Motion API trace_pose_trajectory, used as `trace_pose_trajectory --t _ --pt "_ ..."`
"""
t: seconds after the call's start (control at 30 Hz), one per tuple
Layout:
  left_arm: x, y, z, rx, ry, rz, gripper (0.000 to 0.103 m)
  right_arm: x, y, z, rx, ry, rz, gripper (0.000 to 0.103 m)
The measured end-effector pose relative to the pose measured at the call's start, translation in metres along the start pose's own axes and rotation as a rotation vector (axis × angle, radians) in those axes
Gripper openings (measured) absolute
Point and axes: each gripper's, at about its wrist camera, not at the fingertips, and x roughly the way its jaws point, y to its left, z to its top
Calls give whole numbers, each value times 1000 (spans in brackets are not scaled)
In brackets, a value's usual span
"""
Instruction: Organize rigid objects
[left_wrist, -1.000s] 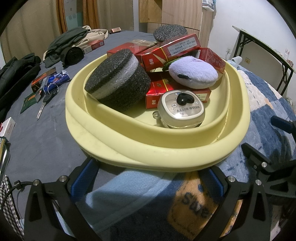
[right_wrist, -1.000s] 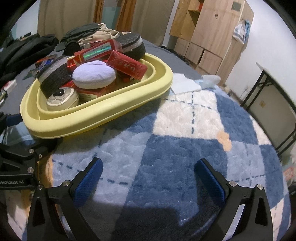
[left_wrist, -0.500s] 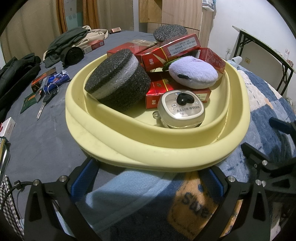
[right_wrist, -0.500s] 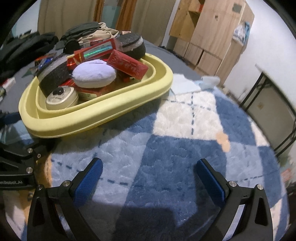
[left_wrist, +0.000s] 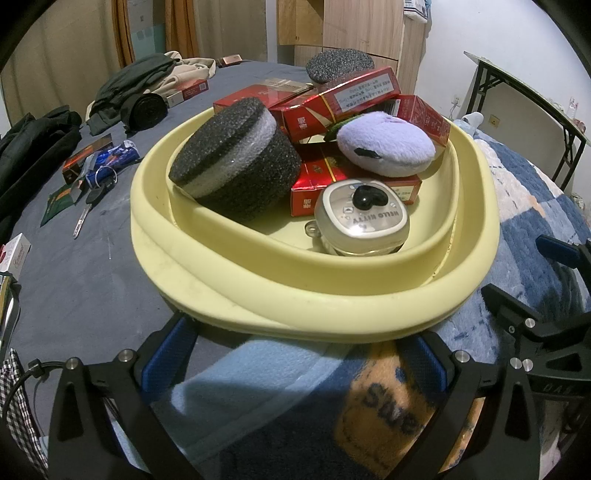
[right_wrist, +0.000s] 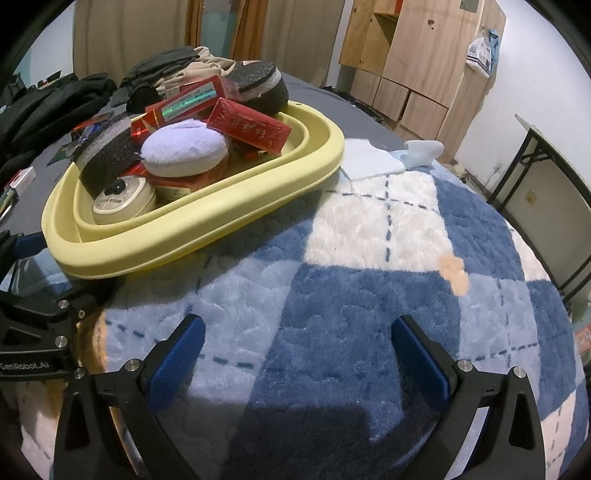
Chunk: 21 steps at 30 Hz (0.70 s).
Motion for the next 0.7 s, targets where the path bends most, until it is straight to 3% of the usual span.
trace_pose_trajectory --t 0.7 --pt "0 0 0 0 0 0 103 0 -1 0 8 3 11 103"
